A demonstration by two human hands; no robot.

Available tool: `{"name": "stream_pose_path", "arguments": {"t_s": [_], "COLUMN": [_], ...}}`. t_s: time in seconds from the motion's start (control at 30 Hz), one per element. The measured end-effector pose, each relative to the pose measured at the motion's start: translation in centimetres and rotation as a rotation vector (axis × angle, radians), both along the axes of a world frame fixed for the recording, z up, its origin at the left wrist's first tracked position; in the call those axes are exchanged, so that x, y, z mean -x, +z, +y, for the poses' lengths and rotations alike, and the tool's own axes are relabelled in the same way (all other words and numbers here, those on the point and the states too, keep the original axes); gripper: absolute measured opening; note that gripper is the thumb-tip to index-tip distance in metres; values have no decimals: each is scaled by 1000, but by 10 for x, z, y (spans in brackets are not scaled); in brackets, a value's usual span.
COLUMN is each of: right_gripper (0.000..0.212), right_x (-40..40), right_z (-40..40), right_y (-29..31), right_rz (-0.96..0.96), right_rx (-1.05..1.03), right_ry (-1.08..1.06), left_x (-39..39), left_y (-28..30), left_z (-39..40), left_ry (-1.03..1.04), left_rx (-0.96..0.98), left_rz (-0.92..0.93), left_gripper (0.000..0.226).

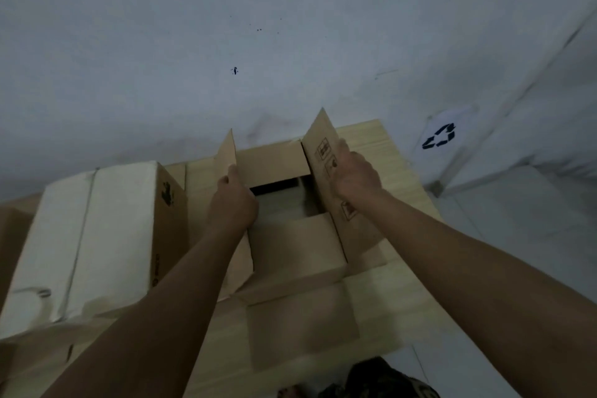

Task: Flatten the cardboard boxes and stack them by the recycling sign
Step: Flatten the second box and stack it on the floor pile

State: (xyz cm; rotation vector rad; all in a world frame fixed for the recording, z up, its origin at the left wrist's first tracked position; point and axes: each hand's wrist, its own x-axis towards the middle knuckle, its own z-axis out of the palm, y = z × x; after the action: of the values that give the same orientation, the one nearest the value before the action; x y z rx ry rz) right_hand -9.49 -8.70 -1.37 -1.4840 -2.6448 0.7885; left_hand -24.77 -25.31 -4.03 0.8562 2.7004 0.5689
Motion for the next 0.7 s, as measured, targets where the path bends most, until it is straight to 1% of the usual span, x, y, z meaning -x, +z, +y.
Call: {"name": "stream_pose_path", "arguments": {"t_s": [0.13, 0.2, 0.23, 0.3, 0.37, 0.43, 0.57, 0.63, 0.7], "right_gripper": [83, 84, 88, 104, 114, 108, 80, 75, 71], "right_x": [-4, -1, 1, 9, 18, 27, 44, 49, 49], "right_z": [7, 6, 7, 6, 4, 2, 4, 6, 7], "right_y": [-29, -43, -50, -65, -79, -89, -98, -98, -99], "right_rz": [-72, -154, -205, -282, -293, -267, -256, -243, -247], "right_rx": [-17, -15, 0, 37, 112, 208, 336, 372, 364], "right_ry": [-84, -115, -125, -127, -129, -146, -159, -173, -161], "left_x": [5, 7, 8, 13, 19, 25, 37, 44, 52], "left_y": [2, 3, 3, 4, 5, 4, 7, 9, 12], "left_z": [-1, -4, -5, -8, -12, -15, -21, -22, -25], "left_ry": [2, 19, 27, 39, 47, 70, 125, 132, 150], "left_rx": [-21, -35, -40, -47, -61, -70, -34, -2, 22], "left_rz": [26, 29, 28, 36, 64, 86, 119, 118, 71], "left_gripper": [54, 55, 55, 55, 53, 49, 35, 30, 29]}}
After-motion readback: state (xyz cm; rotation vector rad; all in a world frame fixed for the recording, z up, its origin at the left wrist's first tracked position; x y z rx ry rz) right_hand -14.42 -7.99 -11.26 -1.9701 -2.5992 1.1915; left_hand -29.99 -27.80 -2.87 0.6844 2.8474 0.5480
